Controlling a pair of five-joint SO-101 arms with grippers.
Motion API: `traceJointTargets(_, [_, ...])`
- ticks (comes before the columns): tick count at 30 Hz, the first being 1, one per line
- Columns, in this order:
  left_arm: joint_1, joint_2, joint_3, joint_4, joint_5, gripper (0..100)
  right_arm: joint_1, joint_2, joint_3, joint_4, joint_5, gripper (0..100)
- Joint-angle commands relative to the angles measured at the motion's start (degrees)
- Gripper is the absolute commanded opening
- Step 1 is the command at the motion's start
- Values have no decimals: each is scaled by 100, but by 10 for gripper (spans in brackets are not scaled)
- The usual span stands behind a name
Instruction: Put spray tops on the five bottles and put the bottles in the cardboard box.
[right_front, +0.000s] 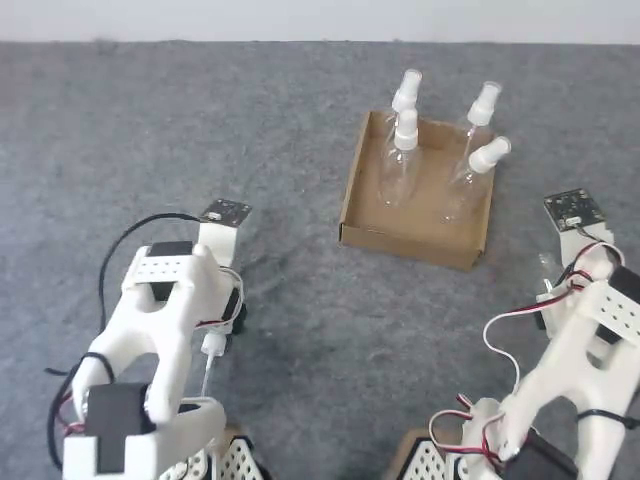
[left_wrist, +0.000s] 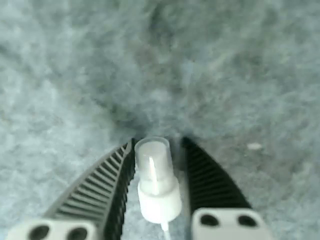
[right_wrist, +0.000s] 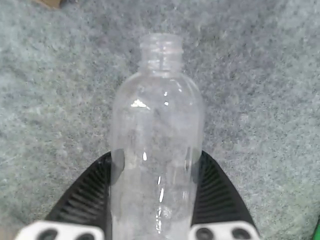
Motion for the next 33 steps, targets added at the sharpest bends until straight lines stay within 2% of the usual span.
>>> traceJointTargets(1, [-9, -97, 13, -193, -44, 34, 75, -224, -79, -101, 53, 39])
traceJointTargets(5, [18, -105, -347, -176, -167, 12, 75, -224, -79, -101, 53, 39])
traceJointTargets(9, [123, -44, -1200, -105, 44, 12, 75, -189, -79, -321, 44, 39])
traceJointTargets(15, [905, 70, -2369, -132, 633, 12, 75, -154, -79, -699, 0, 39])
traceJointTargets(19, [1389, 677, -2800, -132, 941, 12, 57, 110, -79, -1411, -545, 39])
traceJointTargets(23, [1354, 1336, -3037, -369, 1020, 13, 22, 919, -193, -2167, -765, 39])
traceJointTargets(27, [1257, 1486, -3020, -440, 993, 32, 40, 1675, -510, -2237, -774, 41])
traceJointTargets(31, [1275, 1486, -3029, -387, 949, 116, 31, 1842, -554, -2237, -774, 150])
traceJointTargets(33, [1257, 1486, -3037, -378, 853, 118, 22, 1842, -554, -2237, -782, 213])
